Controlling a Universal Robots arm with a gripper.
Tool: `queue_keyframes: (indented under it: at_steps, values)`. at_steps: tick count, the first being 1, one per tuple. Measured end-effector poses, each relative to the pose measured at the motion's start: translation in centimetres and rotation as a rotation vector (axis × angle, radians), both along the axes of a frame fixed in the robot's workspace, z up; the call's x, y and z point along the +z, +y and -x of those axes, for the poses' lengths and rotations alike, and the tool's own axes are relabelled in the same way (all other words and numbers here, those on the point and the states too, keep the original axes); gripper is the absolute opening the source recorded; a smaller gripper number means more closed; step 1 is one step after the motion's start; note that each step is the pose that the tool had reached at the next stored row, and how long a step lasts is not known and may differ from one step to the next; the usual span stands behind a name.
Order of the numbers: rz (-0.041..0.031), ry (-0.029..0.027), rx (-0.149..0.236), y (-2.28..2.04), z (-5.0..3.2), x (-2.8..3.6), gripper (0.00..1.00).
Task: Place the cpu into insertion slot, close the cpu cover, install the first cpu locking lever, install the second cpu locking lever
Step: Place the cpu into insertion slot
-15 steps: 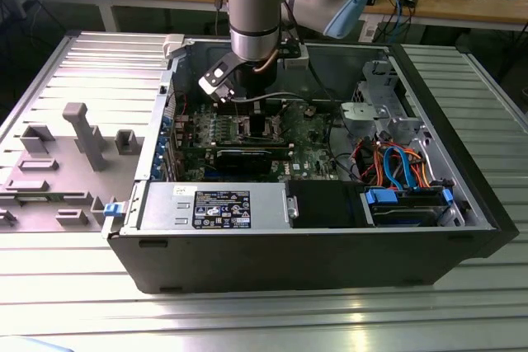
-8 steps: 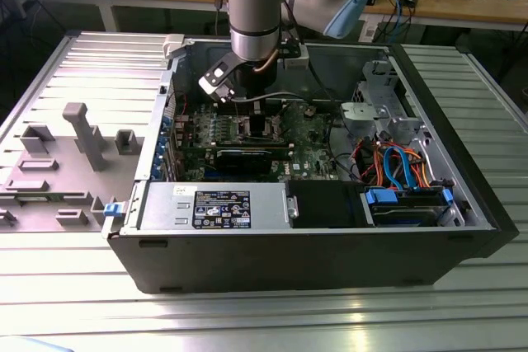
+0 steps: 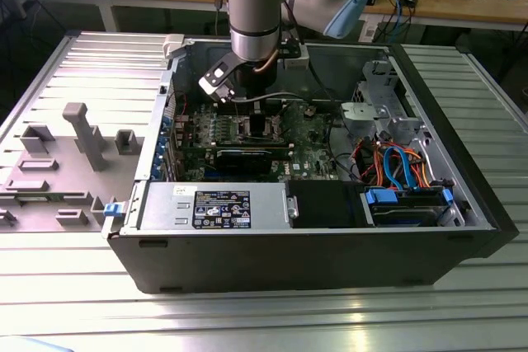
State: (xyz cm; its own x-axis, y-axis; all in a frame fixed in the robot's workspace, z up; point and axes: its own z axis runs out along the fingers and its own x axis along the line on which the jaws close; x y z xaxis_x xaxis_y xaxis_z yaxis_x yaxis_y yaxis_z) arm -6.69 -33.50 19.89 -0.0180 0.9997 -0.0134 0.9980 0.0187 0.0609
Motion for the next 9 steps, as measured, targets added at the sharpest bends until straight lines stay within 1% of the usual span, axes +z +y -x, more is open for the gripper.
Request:
queue_keyframes:
  at_steps: [1, 5, 8, 9]
  values:
    - [-0.0002, -0.0002, 0.0, 0.01, 0.0, 0.33, 0.62]
    - [0.0003, -0.0002, 0.0, 0.03, -0.01, 1.06, 0.62]
    - [0.0, 0.0003, 0.0, 0.08, -0.05, 1.15, 0.61]
    - [0.0, 0.0019, 0.0, 0.07, -0.1, 1.16, 0.54]
